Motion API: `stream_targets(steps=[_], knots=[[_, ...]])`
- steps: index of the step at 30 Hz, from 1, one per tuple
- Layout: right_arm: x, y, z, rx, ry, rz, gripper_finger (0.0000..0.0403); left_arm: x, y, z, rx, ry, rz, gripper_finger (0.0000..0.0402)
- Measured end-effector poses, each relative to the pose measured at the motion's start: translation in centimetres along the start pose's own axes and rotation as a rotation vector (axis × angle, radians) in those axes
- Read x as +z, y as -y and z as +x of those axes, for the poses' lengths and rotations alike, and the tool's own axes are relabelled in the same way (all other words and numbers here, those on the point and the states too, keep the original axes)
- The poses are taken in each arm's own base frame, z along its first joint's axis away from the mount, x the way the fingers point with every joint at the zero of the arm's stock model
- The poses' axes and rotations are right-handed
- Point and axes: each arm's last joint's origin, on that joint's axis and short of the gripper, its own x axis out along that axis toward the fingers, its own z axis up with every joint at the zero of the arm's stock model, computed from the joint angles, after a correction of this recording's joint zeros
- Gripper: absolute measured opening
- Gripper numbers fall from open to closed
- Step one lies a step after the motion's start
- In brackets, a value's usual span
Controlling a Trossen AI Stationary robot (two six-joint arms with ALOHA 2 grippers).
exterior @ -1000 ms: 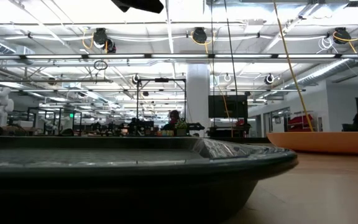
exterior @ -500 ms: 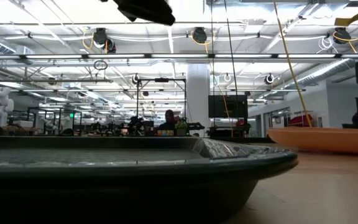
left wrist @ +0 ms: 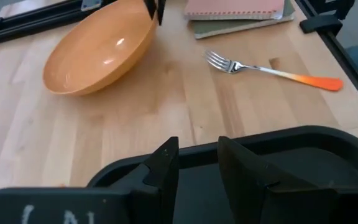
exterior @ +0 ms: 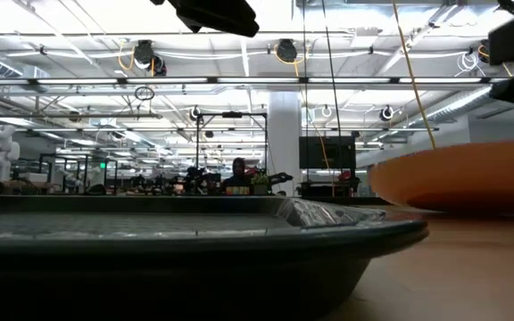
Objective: Pick and place plate/cup/fork/spoon on tray
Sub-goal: Put the orange plate on the black tray
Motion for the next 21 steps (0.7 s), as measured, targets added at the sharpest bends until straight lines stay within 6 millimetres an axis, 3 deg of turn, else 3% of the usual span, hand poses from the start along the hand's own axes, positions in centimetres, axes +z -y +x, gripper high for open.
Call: stream_targets(steps=[7, 14, 21], knots=[[2.4, -0.4, -2.0, 0.053, 0.075, -0.059, 0.0001, 0.8, 0.2, -0.3, -0.065, 0.019, -0.016, 0.0170], [6.5, -0.7, -4.3, 0.114, 0.215, -0.164, 0.0001, 3.6, -0.5, -1.5, -0.060, 0.077, 0.033, 0.0240], [10.1, -1.0, -5.1, 0.077, 0.269, -0.322, 0.0000, 5.4, -1.2, -2.7, -0.053, 0.066, 0.022, 0.0247]])
